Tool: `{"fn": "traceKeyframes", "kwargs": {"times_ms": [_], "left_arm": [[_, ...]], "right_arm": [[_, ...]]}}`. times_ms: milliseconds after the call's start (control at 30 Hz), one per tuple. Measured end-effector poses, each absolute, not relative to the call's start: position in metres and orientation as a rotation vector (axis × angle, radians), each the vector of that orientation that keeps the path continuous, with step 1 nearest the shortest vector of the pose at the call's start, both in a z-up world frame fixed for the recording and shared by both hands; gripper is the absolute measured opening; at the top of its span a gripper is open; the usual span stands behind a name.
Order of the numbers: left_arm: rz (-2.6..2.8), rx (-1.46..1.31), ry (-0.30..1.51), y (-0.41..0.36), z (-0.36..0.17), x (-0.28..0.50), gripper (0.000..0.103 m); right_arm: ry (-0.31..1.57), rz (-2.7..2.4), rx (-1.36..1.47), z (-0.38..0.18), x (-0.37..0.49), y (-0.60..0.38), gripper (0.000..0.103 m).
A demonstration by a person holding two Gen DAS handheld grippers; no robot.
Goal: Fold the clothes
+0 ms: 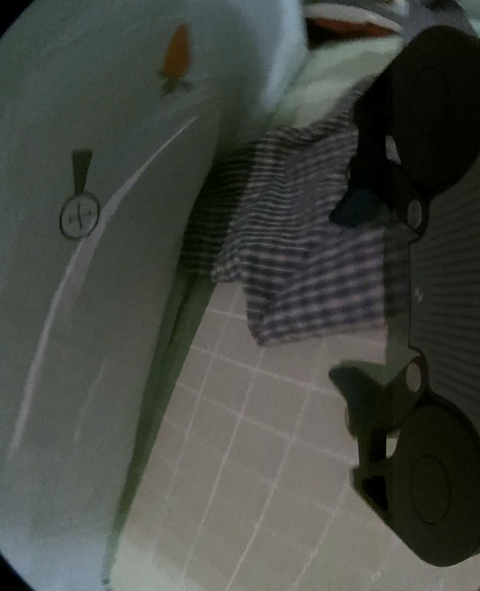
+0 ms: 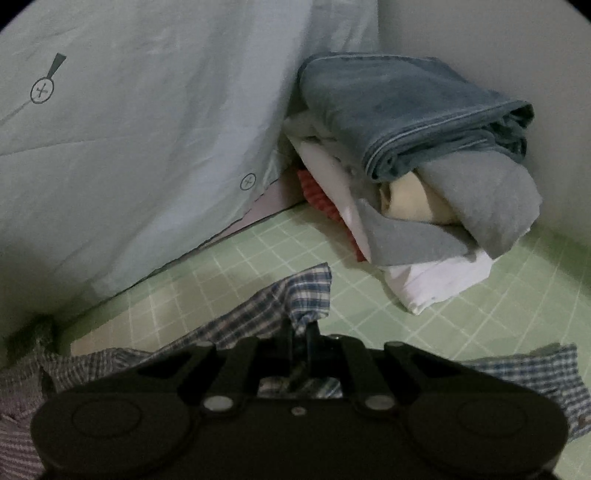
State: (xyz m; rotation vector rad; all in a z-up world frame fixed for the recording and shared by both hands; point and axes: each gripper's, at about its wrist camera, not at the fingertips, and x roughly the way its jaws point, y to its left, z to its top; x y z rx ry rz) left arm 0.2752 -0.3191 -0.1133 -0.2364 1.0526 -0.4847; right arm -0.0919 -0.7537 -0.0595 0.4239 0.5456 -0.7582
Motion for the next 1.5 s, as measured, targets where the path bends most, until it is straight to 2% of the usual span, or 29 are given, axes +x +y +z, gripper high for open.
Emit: {"fn": "traceKeyframes", "kwargs": {"times_ms": [33, 67, 100, 133, 300, 433, 467, 567, 600, 633, 700, 867, 1033, 1167, 1333, 1367, 1433, 1500], "left_arm": [[-0.487, -0.247, 1.065, -0.322, -0.116, 0.28, 0.053], [-0.488, -0.251, 1.074, -0.325, -0.117, 0.284, 0.041], [-0.485, -0.234, 1.075, -0.329, -0.117, 0.288, 0.007], [-0.486, -0.22, 1.069, -0.332, -0.117, 0.291, 0.003], [-0.533, -0.159, 0.891, -0.35, -0.085, 0.298, 0.002], [-0.518, -0.042, 0.898, -0.368, -0.095, 0.301, 0.003], [-0.494, -0.026, 0.932, -0.368, -0.104, 0.303, 0.003], [-0.427, -0.031, 1.013, -0.363, -0.116, 0.305, 0.022], [-0.416, -0.035, 1.012, -0.359, -0.112, 0.303, 0.037], [-0.415, -0.038, 1.002, -0.355, -0.107, 0.299, 0.058], [-0.423, -0.056, 0.968, -0.344, -0.092, 0.29, 0.085], [-0.417, -0.085, 0.888, -0.303, -0.05, 0.243, 0.088], [-0.417, -0.055, 0.859, -0.254, -0.034, 0.169, 0.09], [-0.423, -0.003, 0.909, -0.229, -0.041, 0.114, 0.09], [-0.447, 0.025, 0.983, -0.207, -0.054, 0.069, 0.09], [-0.455, 0.032, 0.992, -0.202, -0.057, 0.061, 0.09], [-0.481, 0.055, 0.991, -0.195, -0.057, 0.049, 0.09], [-0.503, 0.082, 0.99, -0.186, -0.057, 0.04, 0.09]], "right_arm": [[0.546, -0.754, 0.424, -0.059, -0.091, -0.754, 0.007], [0.545, -0.751, 0.425, -0.059, -0.09, -0.754, 0.007], [0.543, -0.75, 0.423, -0.058, -0.09, -0.755, 0.007], [0.54, -0.751, 0.421, -0.058, -0.09, -0.756, 0.007], [0.497, -0.75, 0.455, -0.052, -0.09, -0.759, 0.007], [0.515, -0.769, 0.411, -0.055, -0.082, -0.751, 0.007], [0.538, -0.776, 0.416, -0.062, -0.08, -0.752, 0.007], [0.606, -0.798, 0.427, -0.08, -0.076, -0.753, 0.007], [0.624, -0.802, 0.407, -0.082, -0.077, -0.75, 0.007], [0.635, -0.801, 0.375, -0.082, -0.077, -0.746, 0.007], [0.635, -0.789, 0.342, -0.078, -0.08, -0.737, 0.007], [0.573, -0.706, 0.26, -0.055, -0.093, -0.702, 0.007], [0.524, -0.551, 0.06, -0.034, -0.108, -0.618, 0.007], [0.598, -0.397, -0.051, -0.049, -0.124, -0.543, 0.007], [0.754, -0.282, -0.013, -0.085, -0.148, -0.472, 0.008], [0.786, -0.275, -0.006, -0.09, -0.152, -0.461, 0.01], [0.815, -0.27, 0.012, -0.093, -0.162, -0.446, 0.023], [0.81, -0.303, 0.044, -0.09, -0.174, -0.437, 0.045]]}}
